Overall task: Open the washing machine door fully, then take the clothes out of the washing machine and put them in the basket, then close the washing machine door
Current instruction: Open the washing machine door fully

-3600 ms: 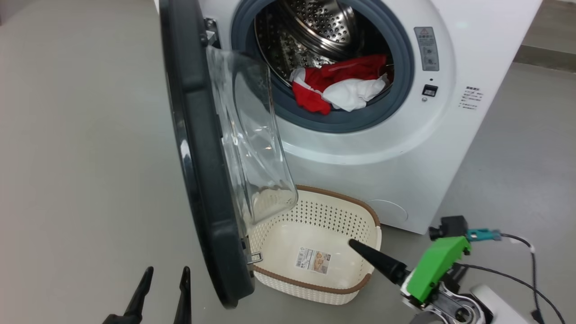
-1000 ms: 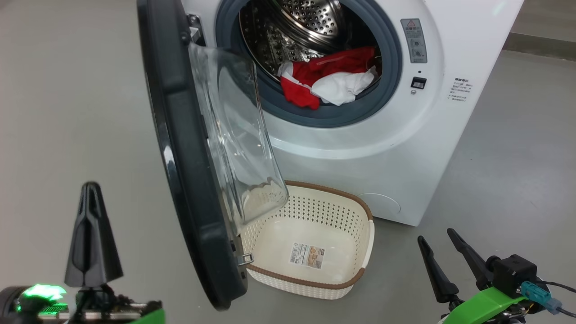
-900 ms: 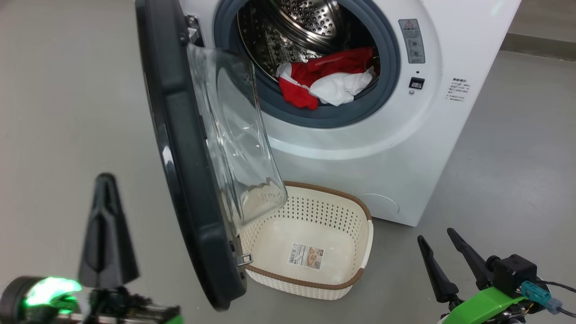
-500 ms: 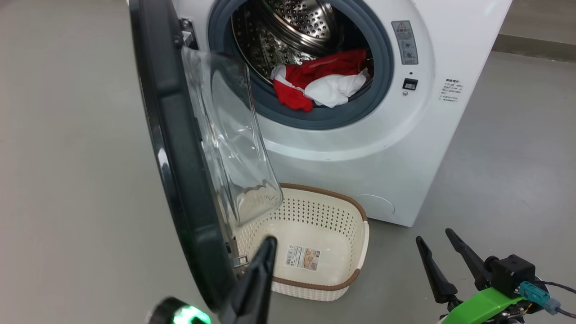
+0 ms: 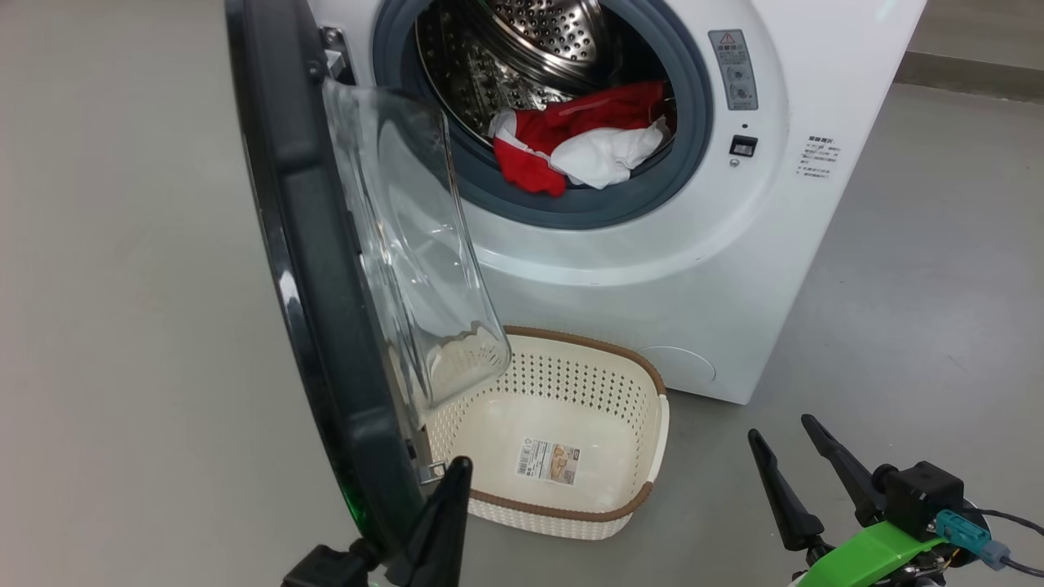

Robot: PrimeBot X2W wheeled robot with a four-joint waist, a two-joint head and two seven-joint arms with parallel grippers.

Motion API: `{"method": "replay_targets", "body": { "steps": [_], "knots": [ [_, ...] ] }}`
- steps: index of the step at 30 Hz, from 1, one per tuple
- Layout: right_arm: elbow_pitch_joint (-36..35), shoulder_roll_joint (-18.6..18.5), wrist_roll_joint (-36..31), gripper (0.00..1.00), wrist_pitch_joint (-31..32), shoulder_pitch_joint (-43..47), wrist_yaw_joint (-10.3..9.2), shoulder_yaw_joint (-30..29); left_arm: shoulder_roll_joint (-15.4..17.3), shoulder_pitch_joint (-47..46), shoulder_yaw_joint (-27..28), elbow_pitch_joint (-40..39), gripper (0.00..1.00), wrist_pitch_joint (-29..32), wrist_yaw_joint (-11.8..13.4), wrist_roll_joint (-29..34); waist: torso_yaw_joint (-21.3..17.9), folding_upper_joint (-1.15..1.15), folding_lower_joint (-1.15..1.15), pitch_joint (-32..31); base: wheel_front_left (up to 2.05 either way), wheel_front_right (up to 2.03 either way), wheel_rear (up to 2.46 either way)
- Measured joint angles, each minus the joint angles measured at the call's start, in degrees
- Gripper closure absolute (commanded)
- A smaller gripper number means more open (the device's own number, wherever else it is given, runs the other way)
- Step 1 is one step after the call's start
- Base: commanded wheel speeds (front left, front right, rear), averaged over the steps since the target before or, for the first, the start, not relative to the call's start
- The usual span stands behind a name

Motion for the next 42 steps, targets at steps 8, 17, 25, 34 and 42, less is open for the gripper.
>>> {"method": "replay_targets", "body": {
  "steps": [8, 17, 25, 34, 42],
  "knots": [
    [0.1, 0.0, 0.0, 0.00, 0.0, 0.0, 0.00, 0.0, 0.0, -0.7, 2.7, 3.4, 1.00, 0.0, 0.5, -0.6, 0.0, 0.00, 0.00, 0.2, 0.00, 0.00, 0.00],
    [-0.2, 0.0, 0.0, 0.00, 0.0, 0.0, 0.00, -0.2, -0.3, -0.7, 4.8, 4.2, 1.00, 0.0, 0.6, -1.0, 0.9, 0.00, 0.00, 0.7, 0.00, 0.00, 0.00],
    [-0.3, 0.0, -0.3, 0.00, 0.0, -0.1, 0.00, -0.2, -0.4, 0.0, 9.6, 3.6, 1.00, 0.0, 1.1, -0.5, 2.3, 0.00, 0.01, 0.8, 0.00, 0.00, 0.00],
    [-0.6, 0.0, -0.3, 0.00, 0.0, -0.1, 0.00, -0.2, -0.5, 1.1, 17.0, 3.4, 1.00, 0.0, 1.3, 1.9, 4.1, 0.00, 0.00, 1.3, 0.00, 0.00, 0.00],
    [-0.9, -0.2, -0.3, 0.00, 0.0, -0.3, 0.00, 0.1, -0.6, 0.8, 23.9, 4.6, 1.00, 0.1, 0.2, 5.5, 4.9, 0.00, 0.00, 2.4, 0.00, 0.00, 0.00]
  ]
}}
